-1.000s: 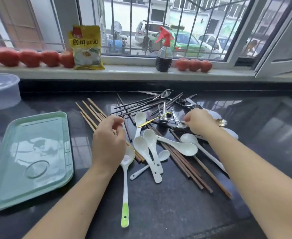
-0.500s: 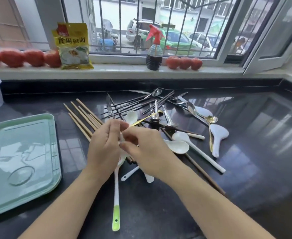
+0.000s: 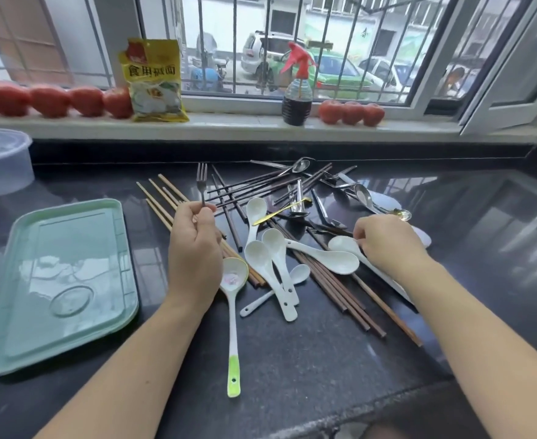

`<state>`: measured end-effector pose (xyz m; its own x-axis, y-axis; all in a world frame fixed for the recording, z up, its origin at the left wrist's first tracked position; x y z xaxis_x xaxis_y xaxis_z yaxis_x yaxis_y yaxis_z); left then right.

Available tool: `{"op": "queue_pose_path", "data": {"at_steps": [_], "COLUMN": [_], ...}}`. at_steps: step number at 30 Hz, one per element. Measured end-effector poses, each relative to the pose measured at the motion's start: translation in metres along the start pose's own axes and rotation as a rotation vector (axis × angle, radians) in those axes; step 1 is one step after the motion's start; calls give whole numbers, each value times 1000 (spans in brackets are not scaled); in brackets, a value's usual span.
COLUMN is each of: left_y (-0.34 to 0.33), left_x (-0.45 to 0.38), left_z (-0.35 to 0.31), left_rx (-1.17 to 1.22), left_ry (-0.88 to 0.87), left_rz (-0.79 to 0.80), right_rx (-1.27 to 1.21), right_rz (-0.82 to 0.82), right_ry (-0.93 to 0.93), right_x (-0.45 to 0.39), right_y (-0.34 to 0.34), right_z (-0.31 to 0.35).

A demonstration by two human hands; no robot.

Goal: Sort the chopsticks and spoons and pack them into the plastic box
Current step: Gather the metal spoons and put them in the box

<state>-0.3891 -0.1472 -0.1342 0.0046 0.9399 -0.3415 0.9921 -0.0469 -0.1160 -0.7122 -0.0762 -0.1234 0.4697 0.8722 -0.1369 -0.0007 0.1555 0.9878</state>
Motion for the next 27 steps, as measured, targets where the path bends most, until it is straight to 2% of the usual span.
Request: {"op": "queue_pose_path", "data": {"at_steps": [3, 7, 9, 12, 15, 17, 19, 21, 24, 27], "left_y": [3, 2, 1, 6, 28, 50, 94, 158, 284, 387], "left_x": [1, 1, 7, 19, 22, 27, 31, 31, 20, 21], "left_z": [2, -2, -13, -44, -105, -156, -205, -249, -288, -260], "left_rx": [18, -22, -91, -125, -45, 55, 160, 174, 61, -113], "left_ry": [10, -5, -47, -55, 15, 65, 106, 69, -15, 95], "left_rz": [3, 7, -7, -69, -89, -7, 91, 98, -166, -357], "right_rx": [89, 125, 79, -110, -377, -536, -667, -759, -755, -532], "right_rz": [30, -38, -78, -105, -106, -57, -1, 73, 217, 439], "right_ry": [17, -29, -71, -29, 157, 285, 410, 509, 654, 731], "right_x": [0, 14, 29, 53, 74, 92, 114, 137, 169, 195], "right_y": [-2, 16, 35, 61, 100, 129, 158, 180, 191, 157], "right_z": [-2, -13, -11, 31, 128, 197, 271, 340, 432, 501]}}
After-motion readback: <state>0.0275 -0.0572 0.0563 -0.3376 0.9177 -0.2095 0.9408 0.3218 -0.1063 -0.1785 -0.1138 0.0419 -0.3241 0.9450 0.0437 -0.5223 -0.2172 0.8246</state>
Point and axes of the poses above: each hand's wrist, its own x-axis away from the middle knuckle, its own y-axis out of the back of the hand, z = x × y, the point moved 9 cm from there along -x, towards the middle knuckle, and after that the axes turned 4 degrees about -y, right-handed, at the moved point
